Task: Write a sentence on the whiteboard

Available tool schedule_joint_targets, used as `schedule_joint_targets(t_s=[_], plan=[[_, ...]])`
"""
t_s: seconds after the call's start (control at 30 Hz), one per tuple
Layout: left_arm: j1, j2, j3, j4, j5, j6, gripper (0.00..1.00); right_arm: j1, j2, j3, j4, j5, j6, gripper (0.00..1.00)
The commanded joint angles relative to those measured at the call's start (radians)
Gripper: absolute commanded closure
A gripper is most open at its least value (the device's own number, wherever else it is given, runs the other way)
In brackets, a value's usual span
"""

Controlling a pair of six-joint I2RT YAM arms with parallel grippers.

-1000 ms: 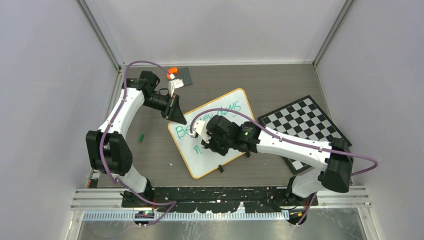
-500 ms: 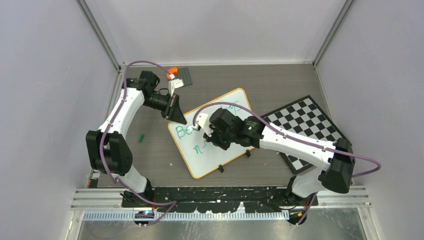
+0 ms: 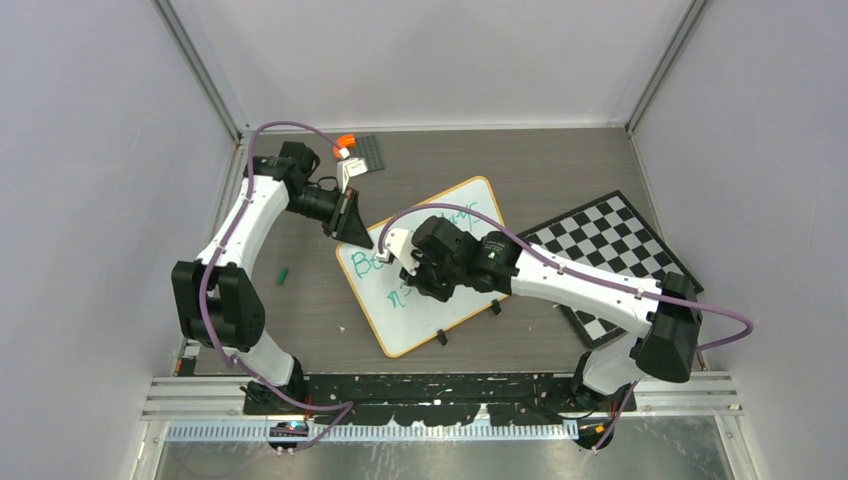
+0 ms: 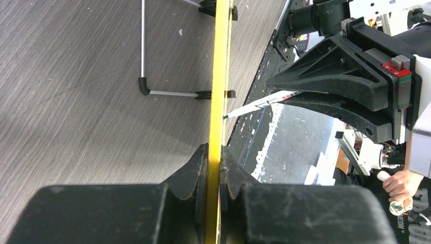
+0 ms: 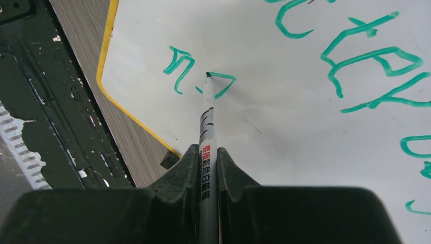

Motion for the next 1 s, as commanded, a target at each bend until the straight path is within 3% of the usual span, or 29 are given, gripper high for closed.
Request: schedule_joint_targets(t_s=[0.0,0.33,0.97], plan=[[0.001,-0.009,0.004,0.021,-0.05,-0.016,1.0,0.012,-0.001,-0.016,0.023,-0.013,0.016,1.0],[0.0,-0.004,0.002,0.02,-0.05,-0.015,1.0,0.011,-0.055,-0.097,0.007,0.014,0.008,1.0],[0.0,-0.004,0.005,0.025,-0.042,-0.025,1.0,-0.049,-0.096,-0.027,-0.02,0.025,0.023,1.0]])
